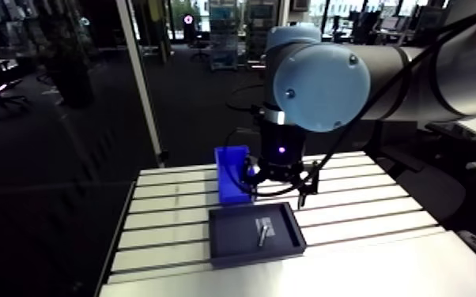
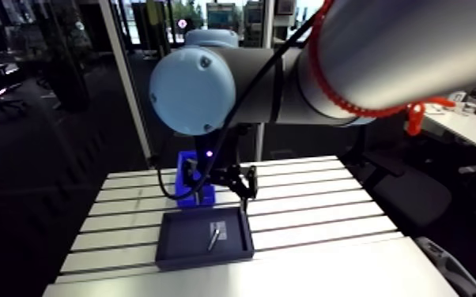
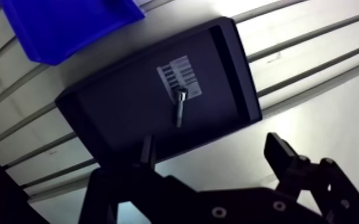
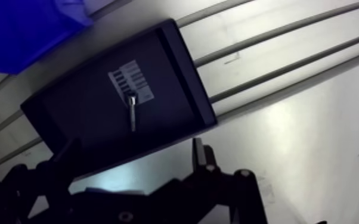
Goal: Pick up the M10 bolt from the tray and put it into the blue bin.
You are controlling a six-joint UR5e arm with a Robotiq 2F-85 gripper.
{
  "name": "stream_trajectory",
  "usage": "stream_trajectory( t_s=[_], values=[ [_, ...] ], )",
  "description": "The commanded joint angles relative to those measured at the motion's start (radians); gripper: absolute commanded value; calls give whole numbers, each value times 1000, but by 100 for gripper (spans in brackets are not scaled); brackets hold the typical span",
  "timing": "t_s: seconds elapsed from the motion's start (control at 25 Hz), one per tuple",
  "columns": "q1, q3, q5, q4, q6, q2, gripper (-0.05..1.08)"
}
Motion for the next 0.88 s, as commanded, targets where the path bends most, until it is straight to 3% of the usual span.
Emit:
stream_trajectory(
  t_s=[0.04, 0.88],
  values=[
    [30, 4, 0, -1, -2, 15, 1],
    [44, 56, -3, -106, -9, 79, 1]
  ],
)
